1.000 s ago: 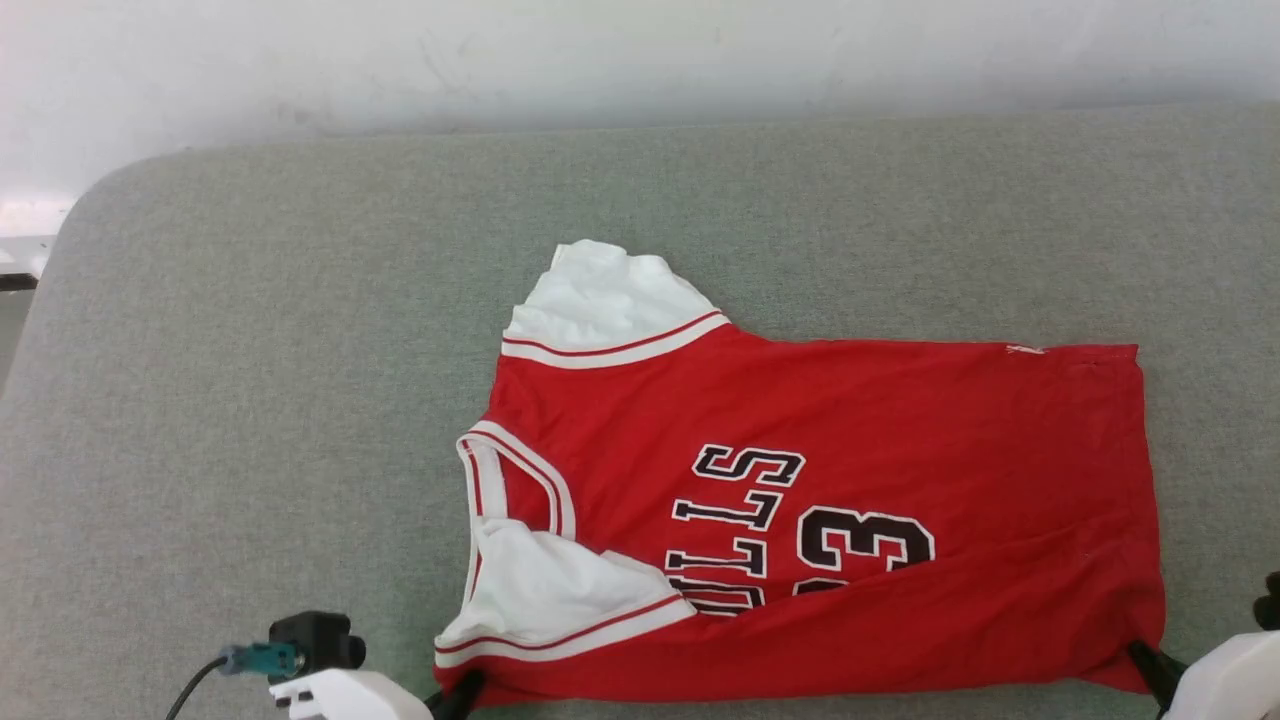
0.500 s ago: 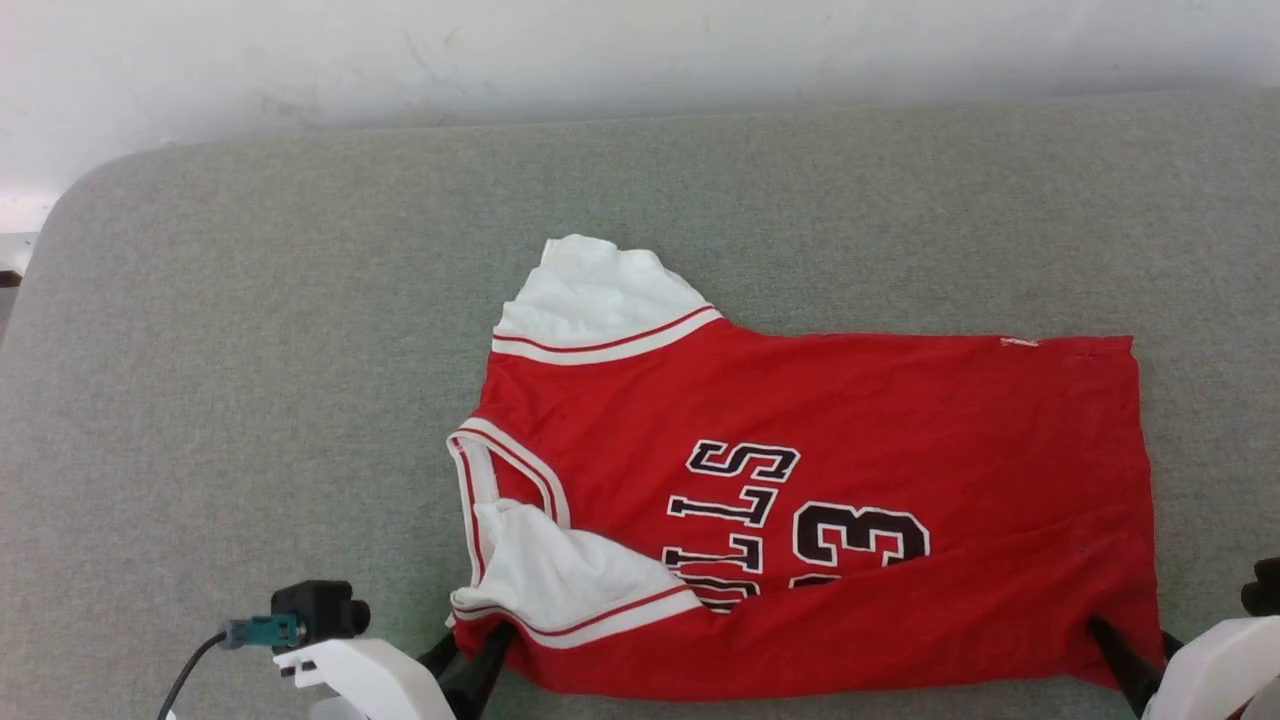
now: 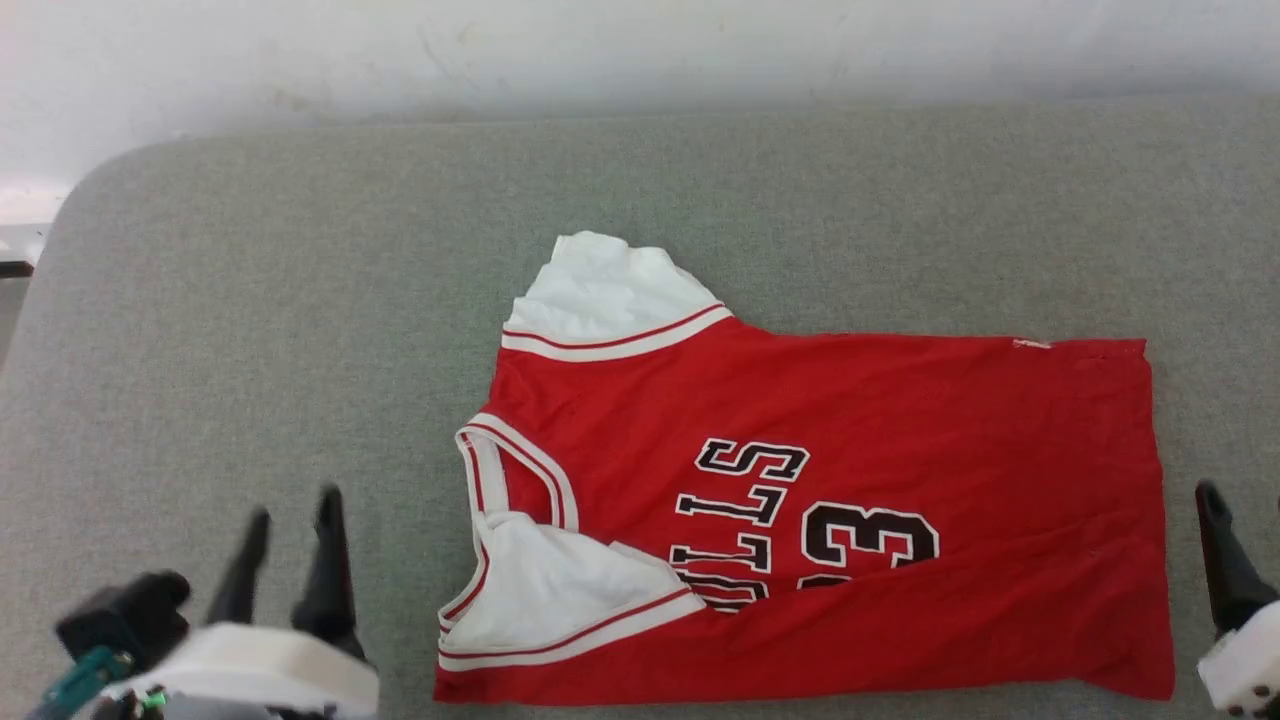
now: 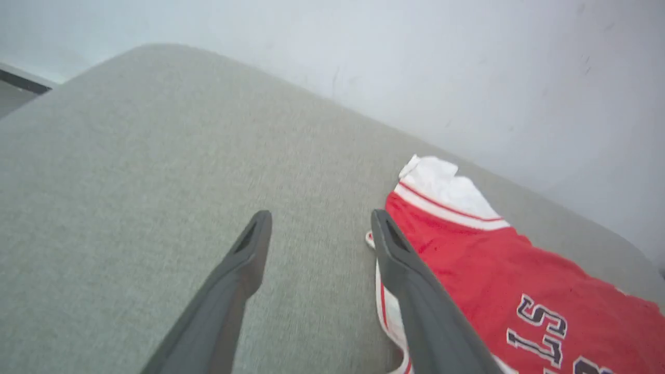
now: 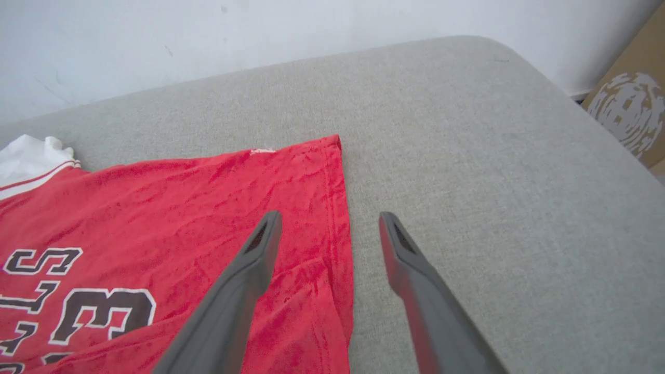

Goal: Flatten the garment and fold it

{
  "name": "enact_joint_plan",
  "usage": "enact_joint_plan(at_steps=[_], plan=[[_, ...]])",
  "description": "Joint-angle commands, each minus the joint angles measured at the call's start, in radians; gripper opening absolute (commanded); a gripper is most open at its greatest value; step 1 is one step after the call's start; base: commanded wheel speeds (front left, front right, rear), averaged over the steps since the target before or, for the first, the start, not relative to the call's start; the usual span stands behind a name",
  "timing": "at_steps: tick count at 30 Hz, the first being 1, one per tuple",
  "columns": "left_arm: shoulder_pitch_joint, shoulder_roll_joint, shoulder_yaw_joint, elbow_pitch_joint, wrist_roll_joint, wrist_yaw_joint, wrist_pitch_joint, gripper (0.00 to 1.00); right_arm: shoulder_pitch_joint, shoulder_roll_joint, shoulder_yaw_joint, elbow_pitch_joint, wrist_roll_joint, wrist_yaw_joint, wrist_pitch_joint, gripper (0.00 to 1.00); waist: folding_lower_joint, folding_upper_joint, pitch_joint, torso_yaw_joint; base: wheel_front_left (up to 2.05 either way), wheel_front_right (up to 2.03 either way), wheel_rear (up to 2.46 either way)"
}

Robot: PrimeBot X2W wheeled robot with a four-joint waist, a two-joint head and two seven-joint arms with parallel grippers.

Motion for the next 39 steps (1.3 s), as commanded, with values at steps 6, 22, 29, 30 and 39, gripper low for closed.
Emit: enact_joint_plan(at_steps=[6,22,29,30,39], plan=[[-0.217,0.035,-0.034,-0.005,0.128,-0.06,-0.192,1.0,-0.078,0.024,0.085,-0.036,-0.07,-0.001,-0.178,1.0,-0.0001,0.0,0.074,-0.031,0.0,0.0,0.0],[-0.955,0.215,-0.301,0.406,0.175,-0.278,0.281,1.0,-0.222,0.029,0.227,0.033,-0.093,-0.001,-0.268,1.0,-0.0001,0.0,0.285,-0.138,0.0,0.0,0.0],[-1.047,0.266,-0.355,0.526,0.082,-0.289,0.536,1.0,-0.244,0.03,0.238,0.068,-0.087,-0.001,-0.286,1.0,-0.0001,0.0,0.336,-0.182,0.0,0.0,0.0],[-1.053,0.269,-0.354,0.532,0.073,-0.289,0.557,1.0,-0.246,0.03,0.239,0.071,-0.086,-0.001,-0.287,1.0,-0.0001,0.0,0.341,-0.187,0.0,0.0,0.0],[-1.051,0.29,-0.362,0.564,0.052,-0.274,0.652,0.0,-0.263,0.03,0.234,0.084,-0.083,-0.001,-0.292,1.0,-0.0001,0.0,0.363,-0.211,0.0,0.0,0.0]])
